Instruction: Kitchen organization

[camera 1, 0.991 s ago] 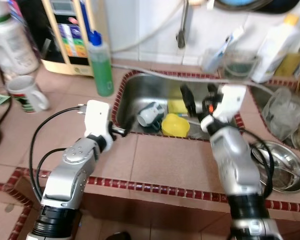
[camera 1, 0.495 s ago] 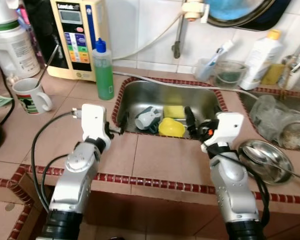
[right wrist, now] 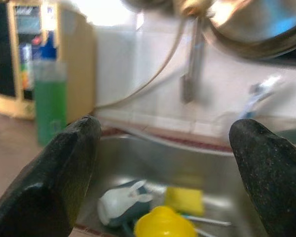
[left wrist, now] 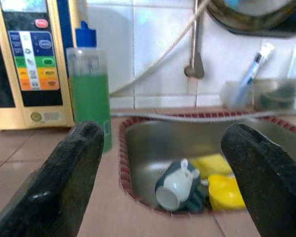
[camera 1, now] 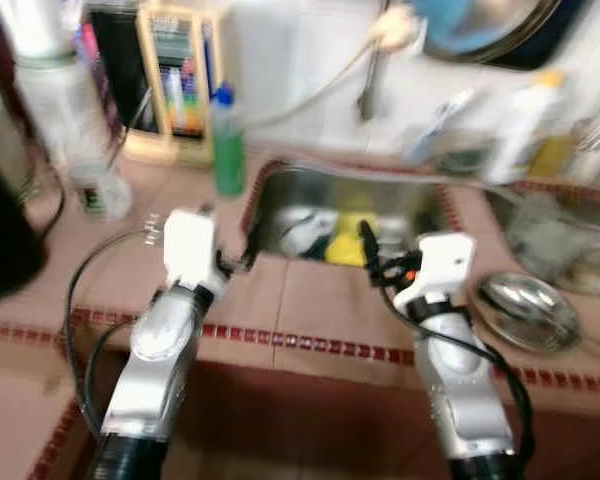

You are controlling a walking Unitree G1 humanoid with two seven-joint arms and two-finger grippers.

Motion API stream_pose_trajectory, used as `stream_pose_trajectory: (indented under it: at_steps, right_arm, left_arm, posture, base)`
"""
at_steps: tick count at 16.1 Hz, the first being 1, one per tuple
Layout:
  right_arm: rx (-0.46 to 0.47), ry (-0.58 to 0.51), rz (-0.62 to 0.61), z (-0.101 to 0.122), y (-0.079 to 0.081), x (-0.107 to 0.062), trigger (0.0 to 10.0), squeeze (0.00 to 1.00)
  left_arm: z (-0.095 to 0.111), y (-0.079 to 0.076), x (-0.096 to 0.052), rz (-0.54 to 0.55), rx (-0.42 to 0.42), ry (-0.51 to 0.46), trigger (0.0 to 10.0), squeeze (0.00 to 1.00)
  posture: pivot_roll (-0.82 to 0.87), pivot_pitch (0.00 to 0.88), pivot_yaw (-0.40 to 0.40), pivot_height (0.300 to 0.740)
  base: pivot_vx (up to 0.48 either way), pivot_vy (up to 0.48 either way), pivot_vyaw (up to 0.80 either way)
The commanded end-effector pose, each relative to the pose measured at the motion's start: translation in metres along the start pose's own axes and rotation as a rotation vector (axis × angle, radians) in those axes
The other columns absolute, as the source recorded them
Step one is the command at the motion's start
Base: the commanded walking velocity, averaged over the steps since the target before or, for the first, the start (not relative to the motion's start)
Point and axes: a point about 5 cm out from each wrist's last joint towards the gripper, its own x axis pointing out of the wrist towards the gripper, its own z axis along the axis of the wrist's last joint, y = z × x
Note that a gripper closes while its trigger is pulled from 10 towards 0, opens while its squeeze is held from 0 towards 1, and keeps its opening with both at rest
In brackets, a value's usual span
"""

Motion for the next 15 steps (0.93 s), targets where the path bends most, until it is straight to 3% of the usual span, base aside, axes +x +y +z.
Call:
stream_pose_trajectory:
  at_steps: [1,9,15]
  right_arm:
    - [-0.007,-0.024,0.002,0.0052,-0.0010,0.0004,10.0,0.00]
    - [-0.024,-0.022,0.032,0.0033,0.0071,0.0019,10.0,0.00]
    - [-0.040,-0.014,0.039,0.0018,0.0077,0.0017,10.0,0.00]
  left_arm:
    - [0.0065,-0.0026,0.0022,-0.024,0.016,-0.030,10.0,0.00]
    - [0.0089,-0.0031,-0.0030,-0.066,0.032,-0.050,10.0,0.00]
    - [0.0061,-0.0038,-0.0044,-0.076,0.036,-0.032,10.0,0.00]
  posture:
    - [0.05,0.000,-0.019,0.740]
    - [0.06,0.000,-0.019,0.740]
    - [0.06,0.000,-0.023,0.740]
  base:
    - [0.000,0.000,0.00]
    - [0.000,0.000,0.00]
    - [0.000,-0.299,0.00]
